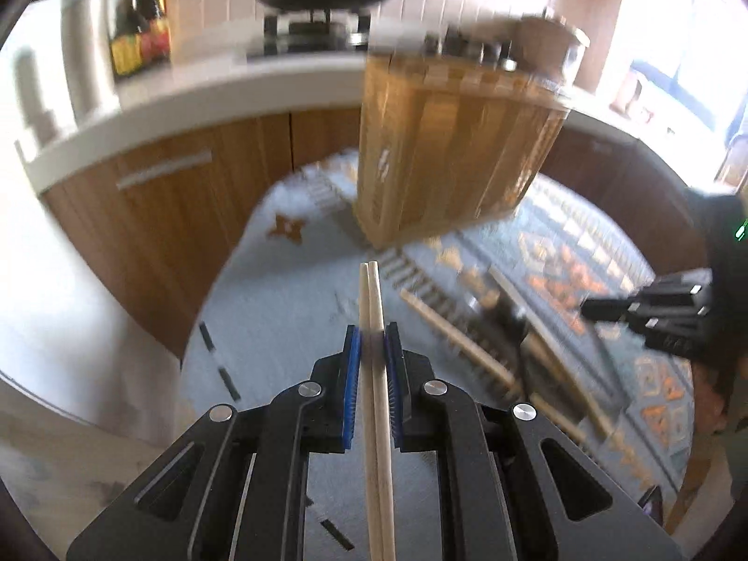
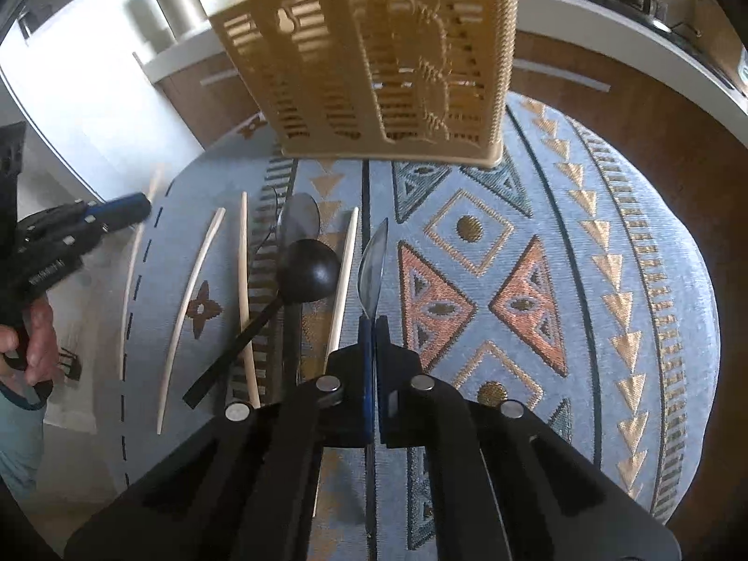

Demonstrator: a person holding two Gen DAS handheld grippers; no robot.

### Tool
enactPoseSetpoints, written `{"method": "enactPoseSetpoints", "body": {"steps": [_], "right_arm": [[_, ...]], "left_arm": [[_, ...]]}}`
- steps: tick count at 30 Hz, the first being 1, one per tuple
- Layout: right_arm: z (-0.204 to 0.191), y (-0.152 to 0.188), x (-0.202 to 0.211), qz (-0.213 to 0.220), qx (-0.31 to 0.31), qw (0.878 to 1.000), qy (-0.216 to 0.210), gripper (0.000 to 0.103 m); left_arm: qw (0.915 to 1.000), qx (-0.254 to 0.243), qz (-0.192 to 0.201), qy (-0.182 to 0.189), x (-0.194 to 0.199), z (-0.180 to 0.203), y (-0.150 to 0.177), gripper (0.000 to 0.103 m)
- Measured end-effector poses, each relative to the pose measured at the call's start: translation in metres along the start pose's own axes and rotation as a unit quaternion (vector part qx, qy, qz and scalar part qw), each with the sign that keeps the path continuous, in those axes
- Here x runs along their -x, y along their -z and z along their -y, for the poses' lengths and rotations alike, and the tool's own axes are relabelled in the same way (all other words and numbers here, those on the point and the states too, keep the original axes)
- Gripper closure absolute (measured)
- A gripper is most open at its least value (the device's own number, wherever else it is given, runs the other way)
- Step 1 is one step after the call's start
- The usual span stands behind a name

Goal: Organize utensils

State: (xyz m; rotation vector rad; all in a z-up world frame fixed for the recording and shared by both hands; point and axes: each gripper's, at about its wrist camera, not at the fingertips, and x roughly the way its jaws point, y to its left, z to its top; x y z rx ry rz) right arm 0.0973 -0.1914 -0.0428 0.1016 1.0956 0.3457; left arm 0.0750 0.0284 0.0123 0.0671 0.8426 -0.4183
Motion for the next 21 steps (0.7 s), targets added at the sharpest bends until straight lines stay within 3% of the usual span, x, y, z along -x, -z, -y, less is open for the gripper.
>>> {"method": "enactPoseSetpoints", "body": {"steps": [8, 10, 21], "right_arm": [[0.018, 0.014, 0.041, 0.047, -0.006, 0.999, -0.022, 0.102], [0.019, 0.018, 0.048, 0.059, -0.003, 0.998, -0.024, 0.102], [0.019, 0.022, 0.069, 0.113, -0.003, 0.993, -0.043, 0.102]], "left_arm": [[0.995, -0.012, 0.097, -0.019, 0.046, 0.019, -0.019, 0.095], [0.9933, -0.009, 0.113, -0.023, 0.05, 0.02, -0.021, 0.1], [0.9883, 0.013, 0.152, 0.007, 0.063, 0.016, -0.028, 0.1]]}}
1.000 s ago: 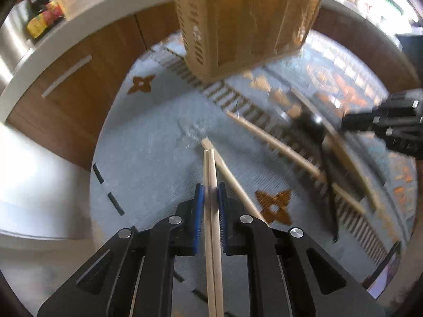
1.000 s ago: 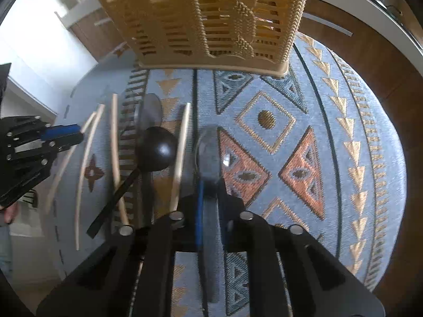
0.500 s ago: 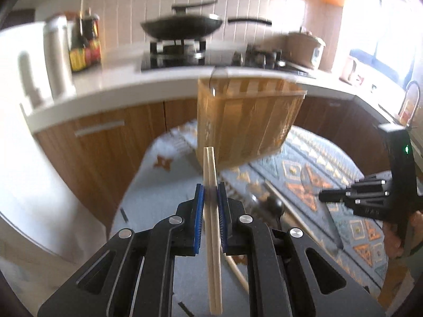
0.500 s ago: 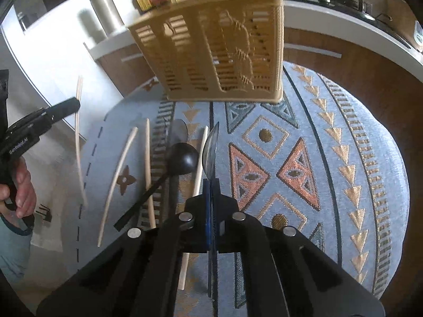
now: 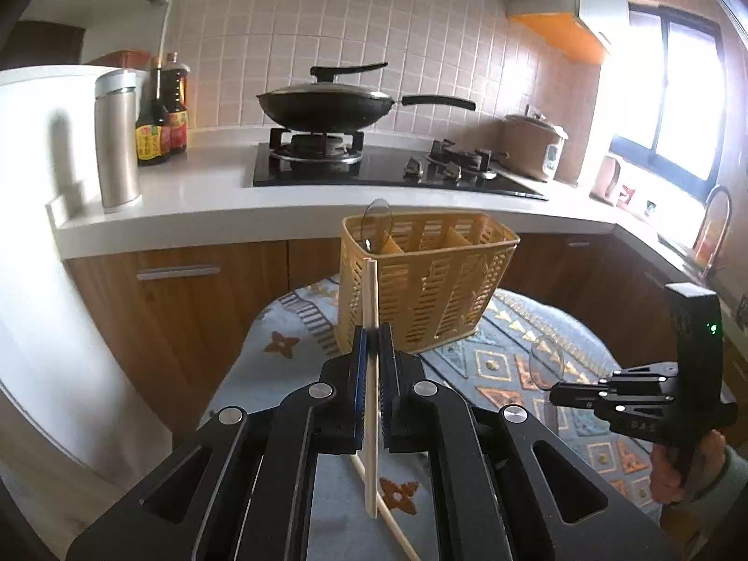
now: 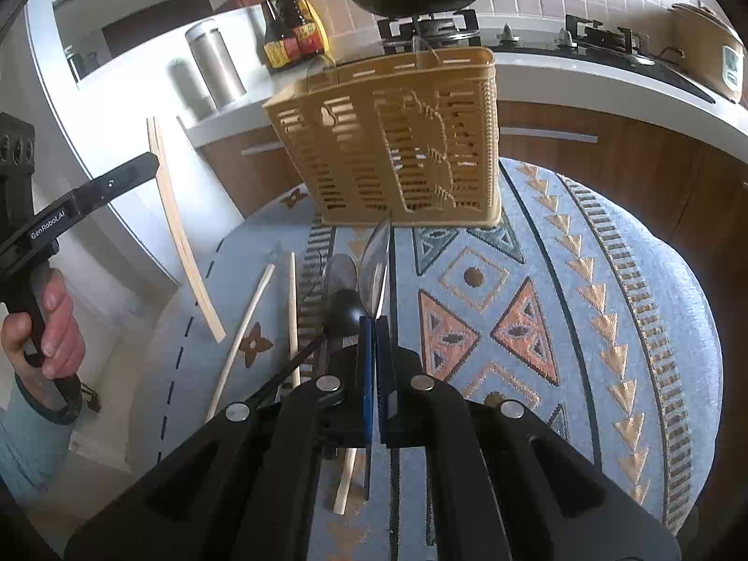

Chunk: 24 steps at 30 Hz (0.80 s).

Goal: Organize utensils

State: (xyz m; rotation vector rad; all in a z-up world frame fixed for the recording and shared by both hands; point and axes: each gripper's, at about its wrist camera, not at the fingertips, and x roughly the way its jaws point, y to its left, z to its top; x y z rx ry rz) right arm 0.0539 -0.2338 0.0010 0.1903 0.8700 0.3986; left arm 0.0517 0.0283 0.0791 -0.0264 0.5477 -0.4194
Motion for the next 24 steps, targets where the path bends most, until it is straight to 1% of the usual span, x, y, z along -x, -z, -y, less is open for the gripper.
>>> {"method": "enactPoseSetpoints", "body": {"steps": [4, 8, 10, 14, 18, 24], "right_arm": [[-0.007, -0.002, 0.006, 0.023, 0.007, 1.0, 0.0, 0.102], [-0.017, -0.006, 0.022, 0.063, 0.025, 0.998, 0.005, 0.102], [-0.023, -0.01, 0.033, 0.09, 0.033, 0.995, 0.006, 0.102], [-0.034, -0.023, 0.056, 0.155, 0.047, 0.987, 0.025, 0.102], [-0.038, -0.046, 0.078, 0.216, 0.047, 0.975, 0.029, 0.102], [-0.033, -0.097, 0.088, 0.285, 0.043, 0.956, 0.054, 0.102]], "left_arm": [[0.9997, 0.003, 0.025, -0.003, 0.008, -0.001, -0.004, 0.1], [0.9987, 0.004, 0.051, 0.002, 0.014, 0.001, -0.014, 0.1], [0.9976, 0.002, 0.07, 0.004, 0.018, 0.004, -0.023, 0.1], [0.995, -0.001, 0.1, 0.01, 0.021, 0.013, -0.045, 0.1], [0.9904, 0.0, 0.136, 0.021, 0.022, 0.022, -0.074, 0.1], [0.9815, 0.018, 0.183, 0.052, 0.01, 0.033, -0.118, 0.1]]}}
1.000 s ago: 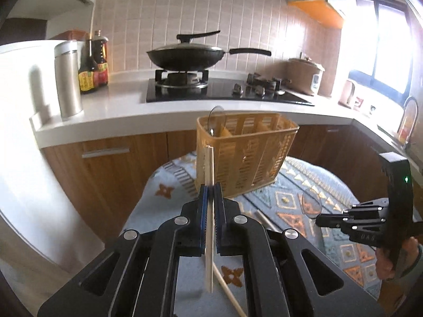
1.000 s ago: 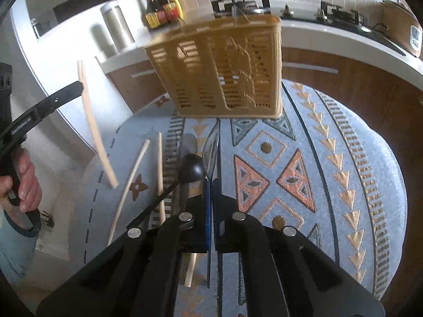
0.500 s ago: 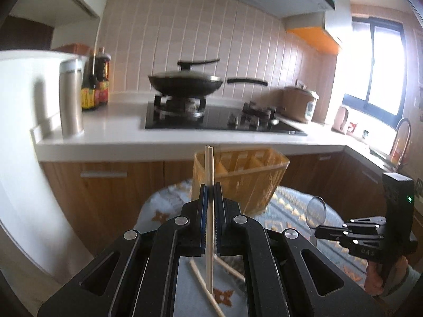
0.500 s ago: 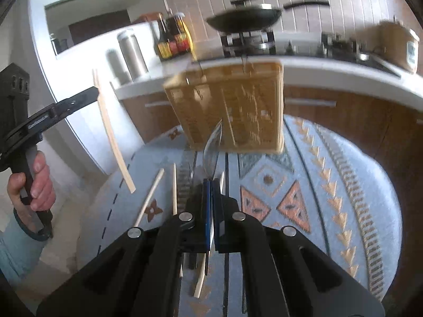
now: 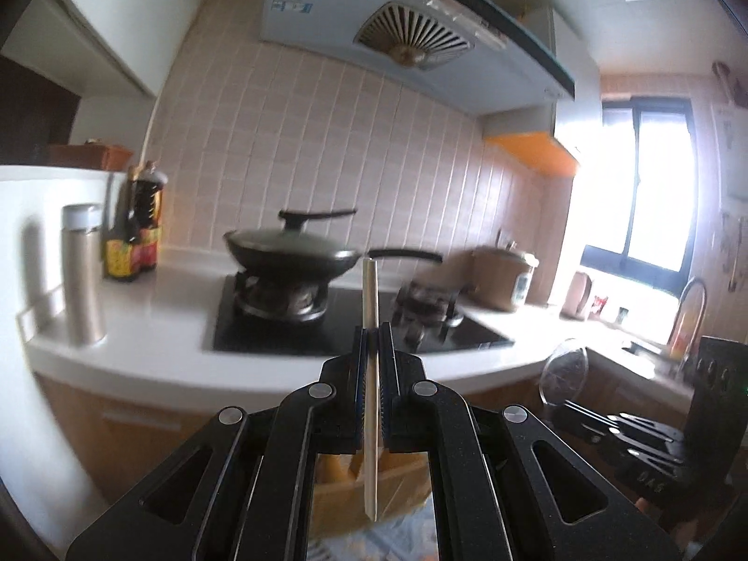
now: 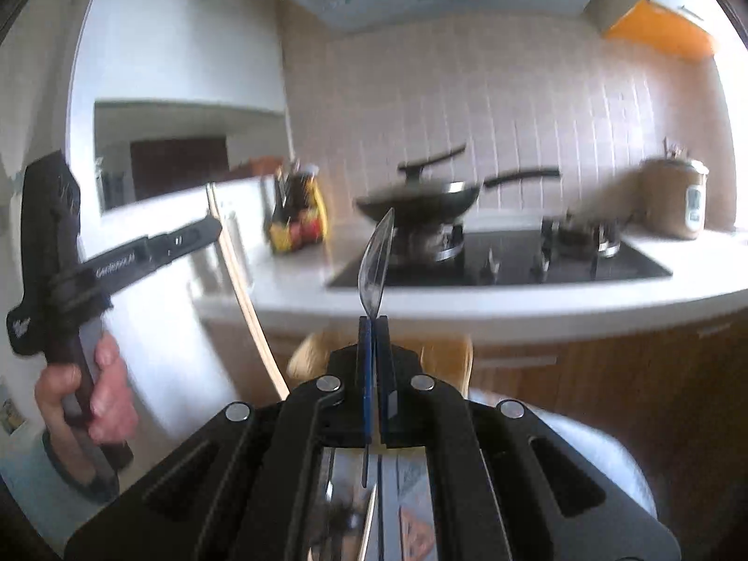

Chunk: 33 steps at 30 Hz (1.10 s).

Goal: Organize utensils

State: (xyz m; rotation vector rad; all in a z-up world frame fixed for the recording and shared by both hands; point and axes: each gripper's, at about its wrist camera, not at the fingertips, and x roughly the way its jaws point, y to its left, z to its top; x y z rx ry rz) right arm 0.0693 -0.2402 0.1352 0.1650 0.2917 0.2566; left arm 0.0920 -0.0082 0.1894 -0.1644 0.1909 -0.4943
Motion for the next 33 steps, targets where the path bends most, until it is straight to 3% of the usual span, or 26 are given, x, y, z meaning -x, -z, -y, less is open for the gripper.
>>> {"method": "enactPoseSetpoints", "body": {"steps": [7, 10, 17, 23, 25, 27, 33], "right_arm": [[0.007, -0.019, -0.047, 0.042, 0.035, 0.996, 0.068, 0.102], [0.014, -0.012, -0.068, 0.049, 0.042, 0.993, 0.103, 0.102], [0.02, 0.02, -0.104, 0.03, 0.063, 0.99, 0.122, 0.102], [0.023, 0.035, -0.105, 0.011, 0.051, 0.993, 0.107, 0.102], [0.026, 0.035, -0.097, -0.002, 0.034, 0.996, 0.086, 0.102], [0.026, 0.033, -0.088, -0.01, 0.028, 0.997, 0.076, 0.101], [0.021, 0.032, -0.06, -0.042, 0.019, 0.998, 0.041, 0.097]], "left_arm": [[0.9998, 0.016, 0.015, 0.003, -0.046, -0.001, -0.002, 0.1], [0.9996, 0.023, 0.014, 0.004, -0.066, -0.007, 0.005, 0.1], [0.9991, 0.041, -0.009, -0.003, -0.093, -0.023, 0.034, 0.1], [0.9979, 0.051, -0.039, 0.012, -0.097, -0.03, 0.058, 0.099], [0.9976, 0.05, -0.044, 0.02, -0.091, -0.03, 0.061, 0.08], [0.9976, 0.049, -0.044, 0.024, -0.08, -0.031, 0.061, 0.072], [0.9963, 0.056, -0.057, 0.032, -0.045, -0.036, 0.053, 0.072]]}}
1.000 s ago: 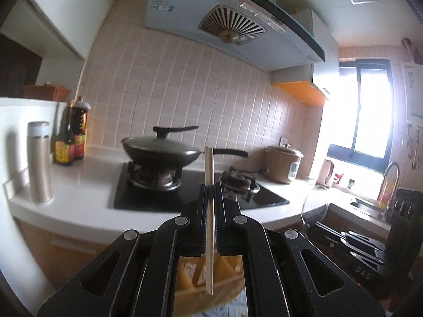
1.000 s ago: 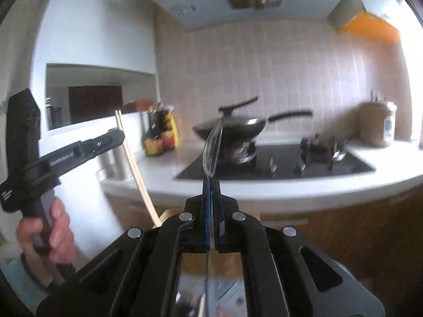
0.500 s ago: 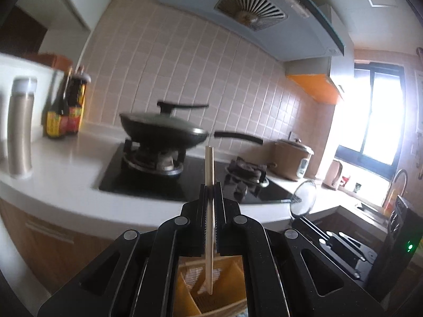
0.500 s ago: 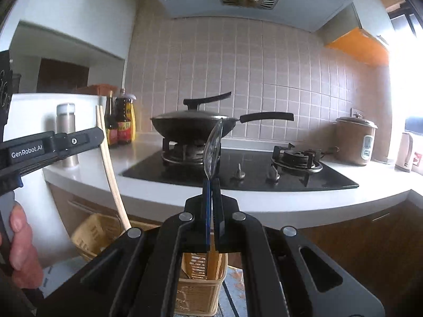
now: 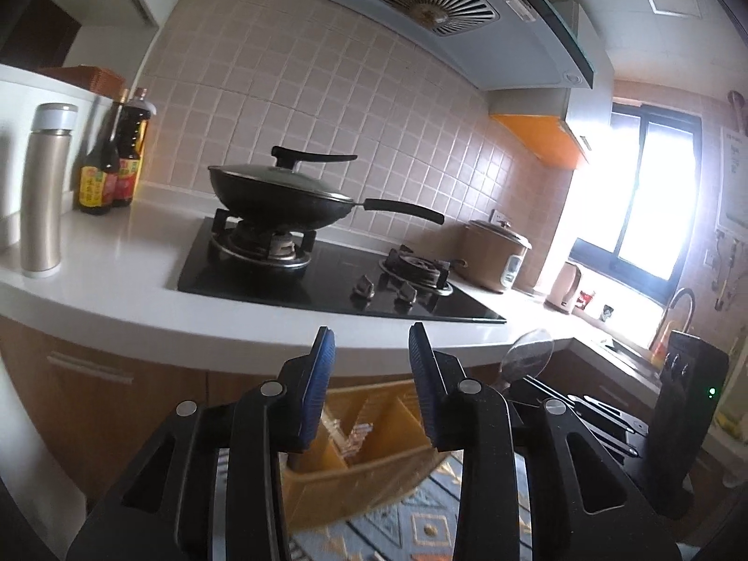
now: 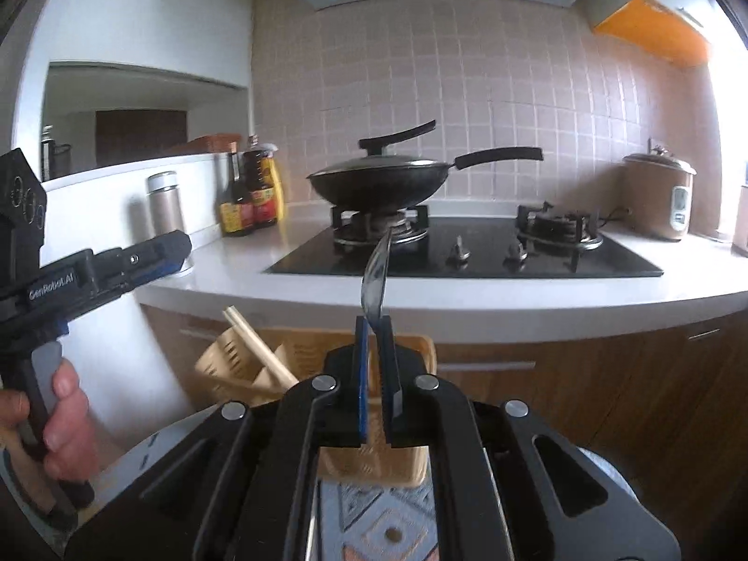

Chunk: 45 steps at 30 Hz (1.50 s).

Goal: Organize utensils

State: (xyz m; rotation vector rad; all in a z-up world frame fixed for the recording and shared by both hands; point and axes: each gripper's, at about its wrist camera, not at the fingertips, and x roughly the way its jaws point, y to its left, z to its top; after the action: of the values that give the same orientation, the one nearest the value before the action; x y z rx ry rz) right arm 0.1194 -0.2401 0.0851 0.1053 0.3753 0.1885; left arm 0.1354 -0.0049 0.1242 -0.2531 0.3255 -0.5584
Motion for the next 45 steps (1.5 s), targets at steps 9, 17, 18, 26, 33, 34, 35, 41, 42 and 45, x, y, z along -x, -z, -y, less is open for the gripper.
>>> {"method": "enactPoseSetpoints", "body": {"steps": [9, 17, 18, 26, 33, 34, 35, 41, 42, 45], "right_arm": [[-0.009, 0.001, 0.031, -0.039, -0.013, 0.999, -0.021, 0.082], [-0.044, 0.048, 0.014, -0.23, 0.005, 0.973, -0.026, 0.077], [-0.046, 0.056, 0.009, -0.253, 0.0, 0.967, -0.032, 0.077], [-0.045, 0.111, -0.044, -0.388, -0.095, 0.912, -0.096, 0.077], [-0.053, 0.13, -0.073, -0.431, -0.114, 0.89, -0.096, 0.077], [-0.053, 0.132, -0.076, -0.435, -0.115, 0.888, -0.093, 0.077], [-0.054, 0.133, -0.079, -0.439, -0.116, 0.886, -0.091, 0.077], [-0.043, 0.142, -0.091, -0.451, -0.166, 0.871, -0.1, 0.065], [-0.043, 0.143, -0.093, -0.448, -0.173, 0.872, -0.099, 0.055], [-0.047, 0.139, -0.096, -0.441, -0.161, 0.878, -0.094, 0.051]], "left_arm": [[0.9984, 0.02, -0.049, -0.019, 0.047, -0.019, 0.002, 0.065], [0.9697, 0.046, -0.237, -0.037, 0.04, -0.048, 0.06, 0.065], [0.9576, 0.051, -0.281, -0.038, 0.032, -0.052, 0.076, 0.065], [0.9156, 0.004, -0.394, -0.081, -0.007, -0.055, 0.153, 0.065], [0.9106, -0.045, -0.397, -0.105, -0.012, -0.046, 0.171, 0.065], [0.9105, -0.049, -0.396, -0.108, -0.013, -0.043, 0.169, 0.066], [0.9106, -0.052, -0.395, -0.11, -0.013, -0.042, 0.17, 0.066], [0.9121, -0.067, -0.389, -0.111, -0.01, -0.037, 0.172, 0.067], [0.9118, -0.069, -0.389, -0.112, -0.011, -0.037, 0.173, 0.067], [0.9109, -0.078, -0.388, -0.117, -0.012, -0.034, 0.174, 0.067]]}}
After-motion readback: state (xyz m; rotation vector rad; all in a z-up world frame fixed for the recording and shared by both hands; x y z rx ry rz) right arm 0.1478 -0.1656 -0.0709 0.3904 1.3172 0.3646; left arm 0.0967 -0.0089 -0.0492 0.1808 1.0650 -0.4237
